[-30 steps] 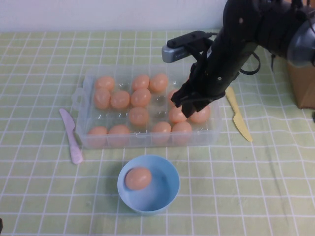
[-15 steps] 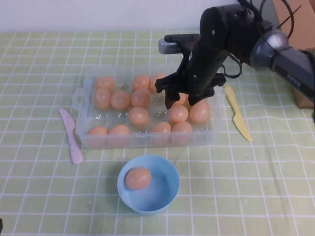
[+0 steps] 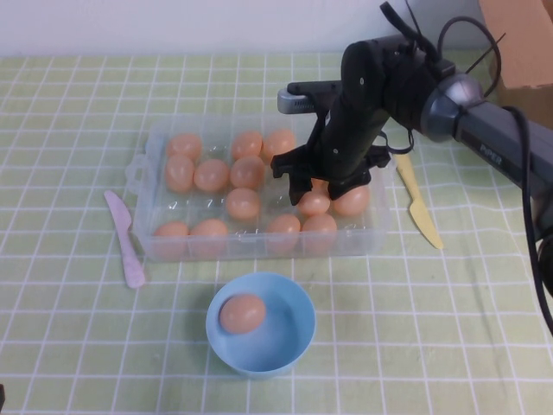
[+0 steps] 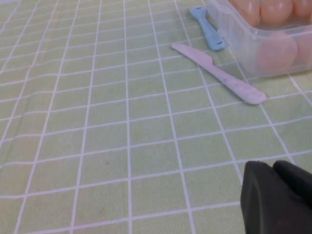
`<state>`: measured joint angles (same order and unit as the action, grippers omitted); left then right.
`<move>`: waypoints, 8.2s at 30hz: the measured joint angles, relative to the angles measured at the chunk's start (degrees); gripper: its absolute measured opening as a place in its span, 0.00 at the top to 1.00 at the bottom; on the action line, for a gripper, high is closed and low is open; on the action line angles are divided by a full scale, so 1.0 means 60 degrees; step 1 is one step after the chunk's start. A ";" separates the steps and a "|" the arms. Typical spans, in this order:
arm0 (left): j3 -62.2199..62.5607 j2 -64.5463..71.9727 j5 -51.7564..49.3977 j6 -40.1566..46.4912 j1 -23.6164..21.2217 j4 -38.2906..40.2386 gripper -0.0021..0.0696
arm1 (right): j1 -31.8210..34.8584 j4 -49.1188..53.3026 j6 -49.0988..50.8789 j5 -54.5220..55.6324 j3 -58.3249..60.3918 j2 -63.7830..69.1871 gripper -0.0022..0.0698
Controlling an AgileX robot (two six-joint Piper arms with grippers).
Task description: Take an egg out of the egg box
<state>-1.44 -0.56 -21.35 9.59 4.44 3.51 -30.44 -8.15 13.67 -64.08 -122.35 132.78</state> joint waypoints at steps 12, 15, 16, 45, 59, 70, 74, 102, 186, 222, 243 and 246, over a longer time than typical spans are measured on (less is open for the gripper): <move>0.0000 0.0000 0.0000 0.0000 0.0000 0.0000 0.97 | 0.0000 0.0023 0.0013 0.0349 0.0000 0.0252 0.34; 0.0000 0.0000 0.0000 0.0000 0.0000 0.0000 0.97 | 0.0000 0.0023 0.0013 0.0451 0.0000 0.0298 0.34; 0.0000 0.0000 0.0000 0.0000 0.0000 0.0000 0.97 | 0.0000 0.0023 0.0013 0.0464 0.0000 0.0315 0.34; 0.0000 0.0000 0.0000 0.0000 0.0000 -0.0013 0.97 | -0.0125 -0.0343 -0.0661 -0.0834 -0.0037 -0.1825 0.45; 0.0000 0.0000 0.0000 0.0000 0.0000 -0.0013 0.97 | -0.1580 -0.0686 -0.2576 -0.0182 0.3690 -0.4823 0.45; 0.0000 0.0000 0.0000 0.0000 0.0000 -0.0013 0.97 | -0.2189 -0.1674 -0.3477 0.2482 0.7033 -0.5853 0.46; 0.0000 0.0000 0.0000 0.0000 0.0000 -0.0013 0.97 | -0.2189 -0.1674 -0.3906 0.2616 0.7033 -0.5466 0.46; 0.0000 0.0000 0.0000 0.0000 0.0000 -0.0013 0.97 | -0.2189 -0.1618 -0.4512 0.3322 0.7022 -0.3648 0.46; 0.0000 0.0000 0.0000 0.0000 0.0000 -0.0013 0.97 | 0.3137 0.1236 -0.3252 0.9332 1.8032 -1.6582 0.99; 0.0000 0.0000 0.0000 0.0000 0.0000 -0.0013 0.97 | 0.4403 0.0367 -0.3108 0.7758 2.0634 -2.2208 0.99; 0.0000 0.0000 0.0000 0.0000 0.0000 -0.0013 0.97 | 0.4403 0.0347 -0.3108 0.7174 2.0634 -2.2208 0.99; 0.0000 0.0000 0.0000 0.0000 0.0000 -0.0013 0.97 | 0.4403 0.0347 -0.3108 0.7174 2.0634 -2.2208 0.99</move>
<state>-1.44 -0.56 -21.35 9.59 4.44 3.43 -4.02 -6.07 -4.97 -21.03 1.45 -0.46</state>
